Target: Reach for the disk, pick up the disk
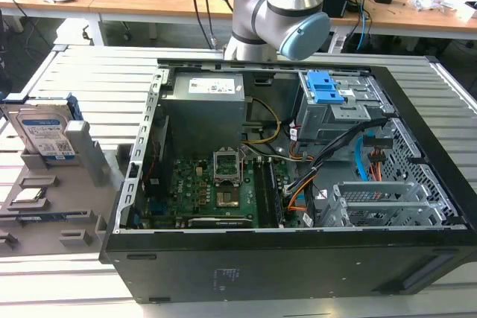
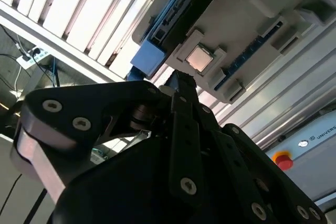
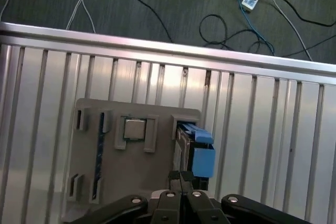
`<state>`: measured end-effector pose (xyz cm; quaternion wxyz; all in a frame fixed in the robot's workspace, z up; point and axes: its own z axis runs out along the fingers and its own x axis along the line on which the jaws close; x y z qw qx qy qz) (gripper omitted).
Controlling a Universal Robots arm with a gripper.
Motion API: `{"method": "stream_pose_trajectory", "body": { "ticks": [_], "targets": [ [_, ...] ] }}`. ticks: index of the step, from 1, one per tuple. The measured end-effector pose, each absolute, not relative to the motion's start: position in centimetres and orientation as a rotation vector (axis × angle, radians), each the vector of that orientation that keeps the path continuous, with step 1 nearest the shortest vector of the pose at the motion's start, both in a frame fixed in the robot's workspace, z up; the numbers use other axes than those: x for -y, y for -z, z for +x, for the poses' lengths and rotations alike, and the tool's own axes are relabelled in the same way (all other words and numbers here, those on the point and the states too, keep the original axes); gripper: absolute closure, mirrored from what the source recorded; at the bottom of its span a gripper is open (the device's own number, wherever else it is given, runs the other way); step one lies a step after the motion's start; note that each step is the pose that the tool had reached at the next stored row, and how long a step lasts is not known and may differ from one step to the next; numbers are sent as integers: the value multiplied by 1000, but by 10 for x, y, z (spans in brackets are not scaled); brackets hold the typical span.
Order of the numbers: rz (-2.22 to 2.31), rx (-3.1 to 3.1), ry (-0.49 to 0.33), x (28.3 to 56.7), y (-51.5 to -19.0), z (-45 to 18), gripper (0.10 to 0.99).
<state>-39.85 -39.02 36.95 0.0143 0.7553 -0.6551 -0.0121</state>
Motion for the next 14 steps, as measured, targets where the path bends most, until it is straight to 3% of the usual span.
{"method": "stream_pose_trajectory", "body": {
  "ticks": [14],
  "targets": [
    [2309, 2088, 39, 390, -369, -399, 980]
  ]
}}
